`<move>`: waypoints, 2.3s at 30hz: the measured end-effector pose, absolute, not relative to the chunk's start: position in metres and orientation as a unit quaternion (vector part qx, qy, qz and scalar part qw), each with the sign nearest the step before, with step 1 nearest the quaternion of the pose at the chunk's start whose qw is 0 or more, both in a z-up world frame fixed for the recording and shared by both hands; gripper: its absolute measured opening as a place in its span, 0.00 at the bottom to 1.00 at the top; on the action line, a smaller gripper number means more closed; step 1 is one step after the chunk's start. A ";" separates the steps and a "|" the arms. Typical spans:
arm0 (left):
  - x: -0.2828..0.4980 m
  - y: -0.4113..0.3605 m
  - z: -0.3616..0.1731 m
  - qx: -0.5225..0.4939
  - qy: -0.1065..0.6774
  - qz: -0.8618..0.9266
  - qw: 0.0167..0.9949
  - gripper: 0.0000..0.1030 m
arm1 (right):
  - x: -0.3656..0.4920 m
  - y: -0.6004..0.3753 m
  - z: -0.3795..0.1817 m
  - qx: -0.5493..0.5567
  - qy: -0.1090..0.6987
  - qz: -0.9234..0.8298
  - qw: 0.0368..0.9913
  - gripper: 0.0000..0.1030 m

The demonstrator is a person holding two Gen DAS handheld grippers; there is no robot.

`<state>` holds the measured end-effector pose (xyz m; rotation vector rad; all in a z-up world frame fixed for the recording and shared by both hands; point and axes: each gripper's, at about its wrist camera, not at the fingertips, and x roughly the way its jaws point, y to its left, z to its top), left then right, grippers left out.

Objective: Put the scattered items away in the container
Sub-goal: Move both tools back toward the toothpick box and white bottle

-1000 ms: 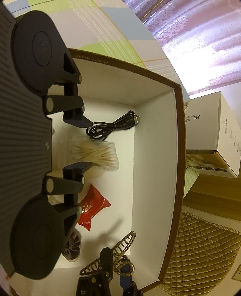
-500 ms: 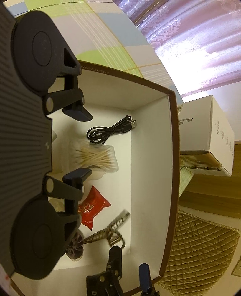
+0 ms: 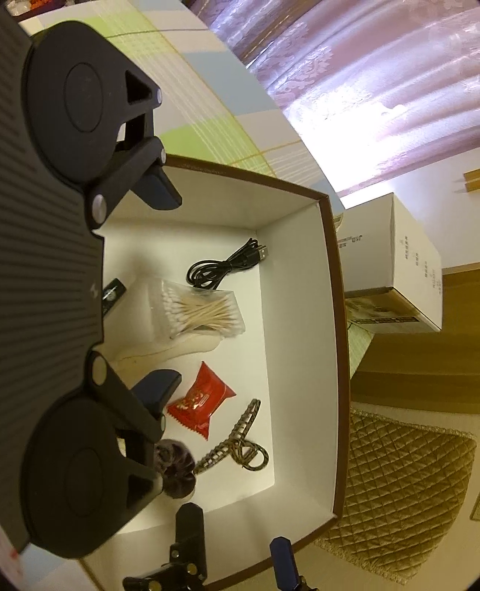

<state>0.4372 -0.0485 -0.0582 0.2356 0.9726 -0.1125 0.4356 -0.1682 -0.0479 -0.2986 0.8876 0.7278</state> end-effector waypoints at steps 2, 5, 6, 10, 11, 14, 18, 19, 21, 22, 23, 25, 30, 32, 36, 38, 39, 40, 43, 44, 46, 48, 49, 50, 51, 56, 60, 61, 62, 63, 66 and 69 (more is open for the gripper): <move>0.429 -0.048 -0.053 0.111 0.461 -0.054 0.879 0.91 | 0.429 -0.170 -0.045 -0.136 0.418 0.340 0.831 0.98; 0.416 -0.046 -0.045 0.103 0.457 -0.053 0.882 0.93 | 0.419 -0.171 -0.041 -0.134 0.420 0.331 0.834 0.98; 0.412 -0.046 -0.042 0.101 0.454 -0.053 0.883 0.93 | 0.417 -0.171 -0.040 -0.133 0.421 0.328 0.835 0.98; 0.396 -0.044 -0.031 0.097 0.444 -0.043 0.890 0.93 | 0.405 -0.174 -0.032 -0.123 0.421 0.318 0.841 0.98; 0.392 -0.043 -0.029 0.096 0.442 -0.039 0.891 0.93 | 0.402 -0.175 -0.030 -0.122 0.420 0.317 0.842 0.98; 0.380 -0.042 -0.021 0.094 0.433 -0.034 0.896 0.93 | 0.393 -0.175 -0.024 -0.121 0.415 0.316 0.845 0.98; 0.363 -0.038 -0.011 0.087 0.421 -0.031 0.902 0.93 | 0.379 -0.177 -0.015 -0.121 0.406 0.314 0.849 0.98; 0.359 -0.038 -0.008 0.085 0.419 -0.032 0.903 0.93 | 0.376 -0.177 -0.014 -0.121 0.404 0.314 0.851 0.98; 0.350 -0.037 -0.004 0.082 0.415 -0.032 0.906 0.93 | 0.369 -0.178 -0.010 -0.120 0.400 0.314 0.853 0.98; 0.345 -0.037 -0.002 0.080 0.413 -0.032 0.907 0.93 | 0.365 -0.178 -0.009 -0.119 0.399 0.314 0.854 0.98; 0.341 -0.036 0.000 0.079 0.411 -0.032 0.908 0.93 | 0.362 -0.178 -0.007 -0.118 0.398 0.313 0.854 0.98; 0.331 -0.035 0.004 0.075 0.408 -0.032 0.909 0.93 | 0.355 -0.179 -0.004 -0.116 0.395 0.312 0.856 0.98; 0.309 -0.032 0.012 0.065 0.401 -0.028 0.913 0.93 | 0.337 -0.181 0.002 -0.116 0.386 0.315 0.860 0.98; 0.299 -0.031 0.013 0.063 0.398 -0.026 0.915 0.93 | 0.330 -0.182 0.004 -0.117 0.381 0.315 0.861 0.98; 0.282 -0.026 0.014 0.054 0.397 -0.025 0.916 0.93 | 0.316 -0.184 0.006 -0.115 0.377 0.320 0.862 0.98; 0.272 -0.023 0.015 0.046 0.397 -0.025 0.916 0.93 | 0.308 -0.185 0.006 -0.115 0.376 0.322 0.861 0.98; 0.267 -0.021 0.014 0.043 0.397 -0.026 0.917 0.93 | 0.304 -0.185 0.005 -0.114 0.376 0.322 0.861 0.98; 0.262 -0.020 0.014 0.041 0.397 -0.026 0.917 0.93 | 0.300 -0.186 0.005 -0.113 0.376 0.323 0.861 0.98; 0.247 -0.018 0.012 0.041 0.398 -0.023 0.916 0.93 | 0.287 -0.186 0.001 -0.112 0.378 0.327 0.859 0.98; 0.242 -0.018 0.011 0.044 0.397 -0.021 0.916 0.93 | 0.282 -0.186 0.000 -0.113 0.379 0.328 0.858 0.98; 0.233 -0.017 0.009 0.047 0.397 -0.017 0.917 0.93 | 0.273 -0.186 -0.005 -0.115 0.382 0.333 0.854 0.98; 0.224 -0.015 0.007 0.046 0.396 -0.012 0.917 0.93 | 0.263 -0.185 -0.009 -0.116 0.382 0.339 0.852 0.98; 0.220 -0.014 0.007 0.045 0.396 -0.011 0.917 0.93 | 0.258 -0.186 -0.012 -0.116 0.383 0.341 0.851 0.98; 0.217 -0.013 0.005 0.043 0.397 -0.009 0.917 0.93 | 0.254 -0.185 -0.014 -0.115 0.384 0.344 0.849 0.98; 0.213 -0.012 0.004 0.040 0.399 -0.008 0.916 0.93 | 0.250 -0.185 -0.017 -0.114 0.385 0.347 0.848 0.98; 0.198 -0.006 -0.005 0.031 0.404 0.000 0.914 0.93 | 0.235 -0.183 -0.034 -0.110 0.392 0.359 0.840 0.98; 0.191 -0.002 -0.015 0.028 0.410 0.010 0.912 0.93 | 0.227 -0.180 -0.049 -0.123 0.401 0.359 0.834 0.98; 0.189 -0.001 -0.019 0.029 0.412 0.014 0.911 0.93 | 0.225 -0.180 -0.053 -0.124 0.404 0.359 0.832 0.98; 0.188 0.000 -0.023 0.033 0.416 0.018 0.909 0.93 | 0.224 -0.179 -0.056 -0.123 0.408 0.360 0.830 0.98; 0.186 0.000 -0.027 0.037 0.419 0.021 0.907 0.93 | 0.223 -0.179 -0.060 -0.120 0.414 0.360 0.827 0.98; 0.180 0.002 -0.040 0.040 0.430 0.023 0.902 0.93 | 0.221 -0.177 -0.069 -0.116 0.427 0.361 0.821 0.98; 0.175 0.005 -0.051 0.038 0.440 0.019 0.897 0.93 | 0.220 -0.176 -0.078 -0.117 0.439 0.356 0.817 0.98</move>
